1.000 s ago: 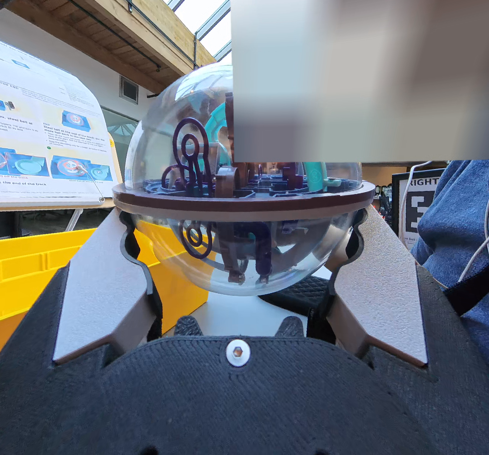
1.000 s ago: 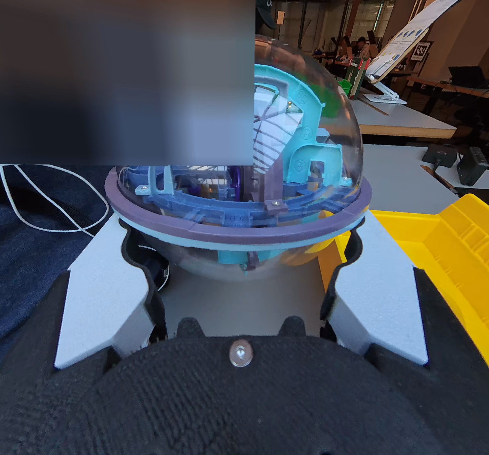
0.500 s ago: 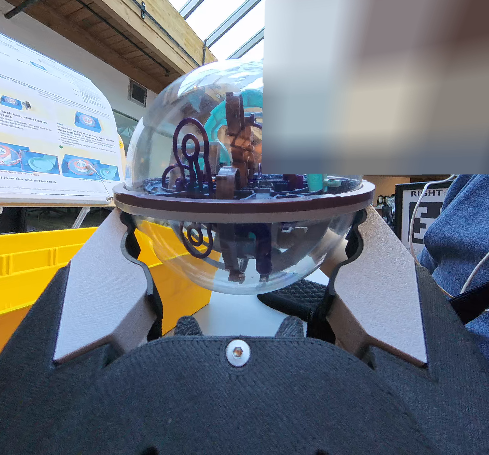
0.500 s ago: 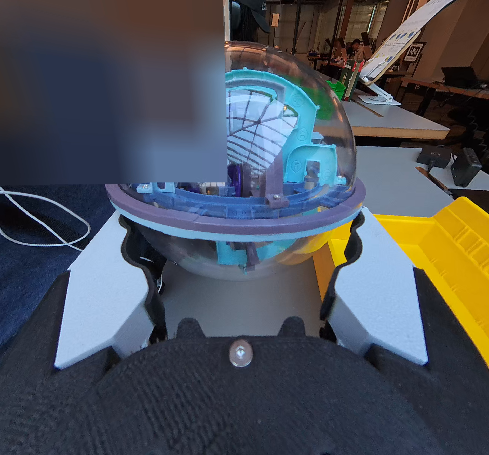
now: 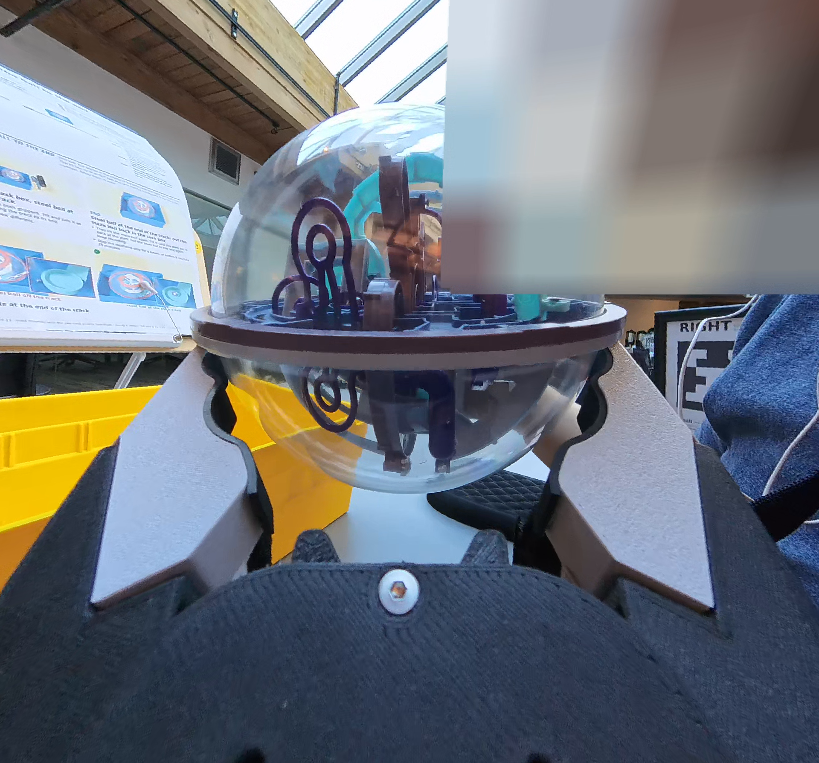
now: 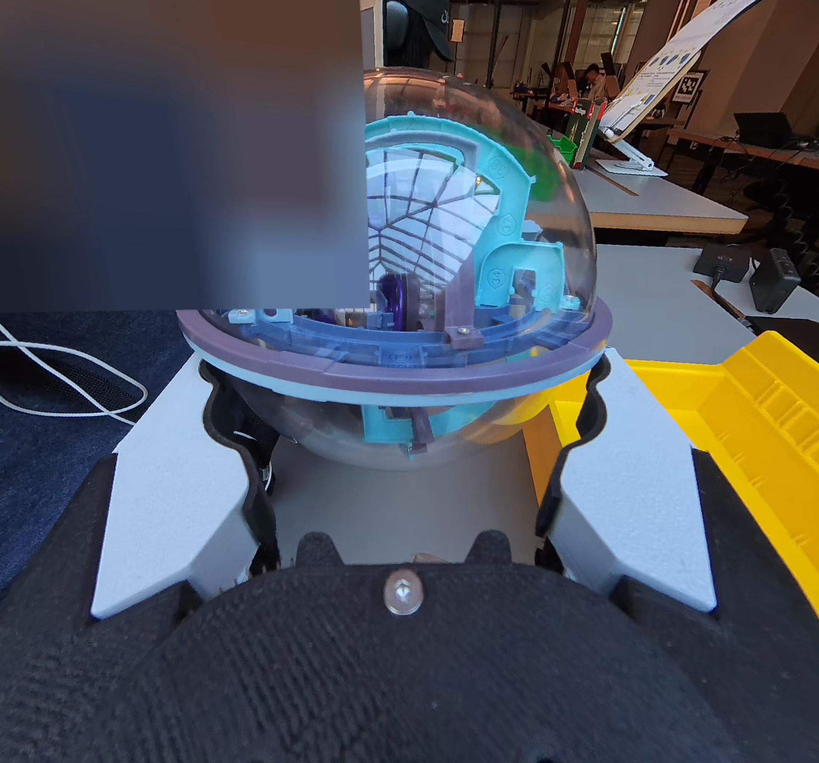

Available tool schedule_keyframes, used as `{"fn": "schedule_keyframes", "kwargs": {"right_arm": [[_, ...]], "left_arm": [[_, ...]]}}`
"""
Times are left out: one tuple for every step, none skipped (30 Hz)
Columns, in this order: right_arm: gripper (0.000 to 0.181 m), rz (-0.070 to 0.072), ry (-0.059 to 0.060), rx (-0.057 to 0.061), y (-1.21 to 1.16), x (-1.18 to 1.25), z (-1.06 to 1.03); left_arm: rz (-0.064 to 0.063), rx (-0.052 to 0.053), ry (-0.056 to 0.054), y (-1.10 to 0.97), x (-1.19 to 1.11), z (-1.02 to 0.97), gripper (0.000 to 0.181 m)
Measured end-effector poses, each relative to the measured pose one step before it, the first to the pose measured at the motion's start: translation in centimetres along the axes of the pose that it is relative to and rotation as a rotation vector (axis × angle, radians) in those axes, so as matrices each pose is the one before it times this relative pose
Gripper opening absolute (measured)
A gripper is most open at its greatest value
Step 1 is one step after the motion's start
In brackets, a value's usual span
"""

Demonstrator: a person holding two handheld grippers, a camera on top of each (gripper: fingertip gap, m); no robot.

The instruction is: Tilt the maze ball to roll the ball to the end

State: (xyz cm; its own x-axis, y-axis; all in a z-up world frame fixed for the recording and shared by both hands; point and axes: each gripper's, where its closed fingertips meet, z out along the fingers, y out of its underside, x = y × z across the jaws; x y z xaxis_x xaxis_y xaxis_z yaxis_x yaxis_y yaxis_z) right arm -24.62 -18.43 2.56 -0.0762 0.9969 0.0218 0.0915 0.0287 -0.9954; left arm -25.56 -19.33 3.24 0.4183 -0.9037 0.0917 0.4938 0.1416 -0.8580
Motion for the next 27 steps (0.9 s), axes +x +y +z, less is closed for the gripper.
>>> {"fn": "schedule_keyframes", "kwargs": {"right_arm": [[0.157, -0.0022, -0.0002, -0.0012, -0.023, -0.007, -0.011], [0.157, -0.0026, -0.0003, 0.0015, -0.06, -0.005, -0.002], [0.158, -0.0013, 0.0005, 0.0045, -0.099, 0.013, -0.012], [0.157, 0.0015, -0.0004, 0.0056, -0.105, 0.013, 0.005], [0.157, 0.003, -0.0035, 0.0022, -0.049, -0.029, 0.01], [0.157, 0.0044, -0.0088, -0.0059, 0.113, -0.125, 0.078], [0.158, 0.0047, -0.0088, -0.0149, 0.294, -0.155, 0.163], [0.158, 0.0001, 0.0024, -0.0095, 0.261, 0.03, 0.148], [0.158, 0.0056, -0.0013, -0.0116, 0.266, 0.015, 0.074], [0.158, 0.0021, 0.0009, 0.0018, 0.045, 0.025, 0.009], [0.158, -0.0009, 0.0021, 0.0112, -0.101, 0.062, -0.049], [0.158, 0.0021, -0.0002, 0.0087, -0.08, 0.043, -0.042], [0.158, 0.0012, -0.0018, 0.0049, -0.031, 0.021, -0.028], [0.158, -0.001, -0.0014, 0.0061, -0.04, 0.012, -0.006], [0.158, -0.0002, -0.0007, 0.0062, -0.022, 0.026, -0.014], [0.158, 0.0019, -0.0007, 0.0058, -0.006, 0.05, -0.021], [0.158, 0.0032, -0.0019, 0.0062, 0.029, 0.064, -0.029], [0.158, 0.0043, -0.0031, 0.0072, 0.055, 0.059, -0.032], [0.158, 0.0046, -0.0038, 0.0108, 0.025, 0.074, -0.04], [0.158, 0.0049, -0.0038, 0.0134, 0.047, 0.1, -0.055], [0.158, 0.0094, -0.0026, 0.015, 0.062, 0.126, -0.061], [0.158, 0.0164, -0.0013, 0.0135, 0.137, 0.158, -0.081], [0.158, 0.0187, -0.0018, 0.0131, 0.184, 0.171, -0.101], [0.158, 0.0174, -0.0024, 0.0161, 0.174, 0.167, -0.124], [0.157, 0.0124, -0.0025, 0.0127, 0.2, 0.117, -0.134], [0.158, 0.0075, -0.0027, 0.0101, 0.198, 0.081, -0.128], [0.158, 0.0045, -0.0022, 0.0069, 0.187, 0.062, -0.096]], "left_arm": [[-0.0007, -0.0009, 0.0008, 0.025, 0.007, 0.017, 0.157], [-0.0013, 0.0007, 0.0015, 0.025, 0.004, 0.01, 0.157], [-0.0044, 0.0015, 0.0018, 0.036, 0.001, 0.017, 0.157], [-0.0067, 0.0026, 0.0022, 0.034, -0.015, 0.035, 0.157], [-0.007, 0.0008, 0.0031, 0.064, 0.014, 0.051, 0.158], [-0.0067, -0.0034, 0.0029, 0.088, 0.029, 0.058, 0.157], [-0.0001, -0.0002, -0.0016, 0.039, -0.004, 0.057, 0.158], [0.0102, 0.0107, -0.0048, -0.13, -0.06, -0.006, 0.159], [0.01, 0.0114, -0.0024, -0.195, -0.043, -0.048, 0.159], [0.0004, -0.0025, 0.0, 0.004, -0.035, -0.005, 0.159], [-0.0059, -0.0091, 0.0005, 0.153, -0.037, 0.031, 0.159], [-0.0056, -0.0043, -0.0013, 0.105, -0.032, 0.034, 0.159], [-0.002, 0.001, -0.0019, 0.034, -0.017, 0.03, 0.159], [0.0008, 0.0021, -0.0007, -0.005, -0.005, 0.032, 0.159], [0.0001, -0.0005, -0.0002, 0.008, -0.034, 0.025, 0.159], [-0.001, -0.003, -0.0009, 0.047, -0.037, 0.032, 0.159], [-0.0006, -0.0033, -0.0023, 0.05, -0.05, 0.026, 0.159], [-0.0002, -0.0028, -0.0036, 0.06, -0.055, 0.035, 0.159], [0.0003, -0.0034, -0.0043, 0.057, -0.07, 0.053, 0.159], [0.0005, -0.005, -0.0047, 0.076, -0.072, 0.054, 0.159], [-0.002, -0.0064, -0.0059, 0.091, -0.114, 0.071, 0.159], [-0.0059, -0.008, -0.0074, 0.109, -0.142, 0.081, 0.159], [-0.0073, -0.0113, -0.0086, 0.157, -0.154, 0.087, 0.159], [-0.0061, -0.0134, -0.0084, 0.189, -0.135, 0.095, 0.159], [-0.0025, -0.0122, -0.0063, 0.188, -0.102, 0.09, 0.159], [0.0015, -0.0085, -0.004, 0.17, -0.057, 0.059, 0.159], [0.0032, -0.0044, -0.0026, 0.109, -0.033, 0.055, 0.159]]}}
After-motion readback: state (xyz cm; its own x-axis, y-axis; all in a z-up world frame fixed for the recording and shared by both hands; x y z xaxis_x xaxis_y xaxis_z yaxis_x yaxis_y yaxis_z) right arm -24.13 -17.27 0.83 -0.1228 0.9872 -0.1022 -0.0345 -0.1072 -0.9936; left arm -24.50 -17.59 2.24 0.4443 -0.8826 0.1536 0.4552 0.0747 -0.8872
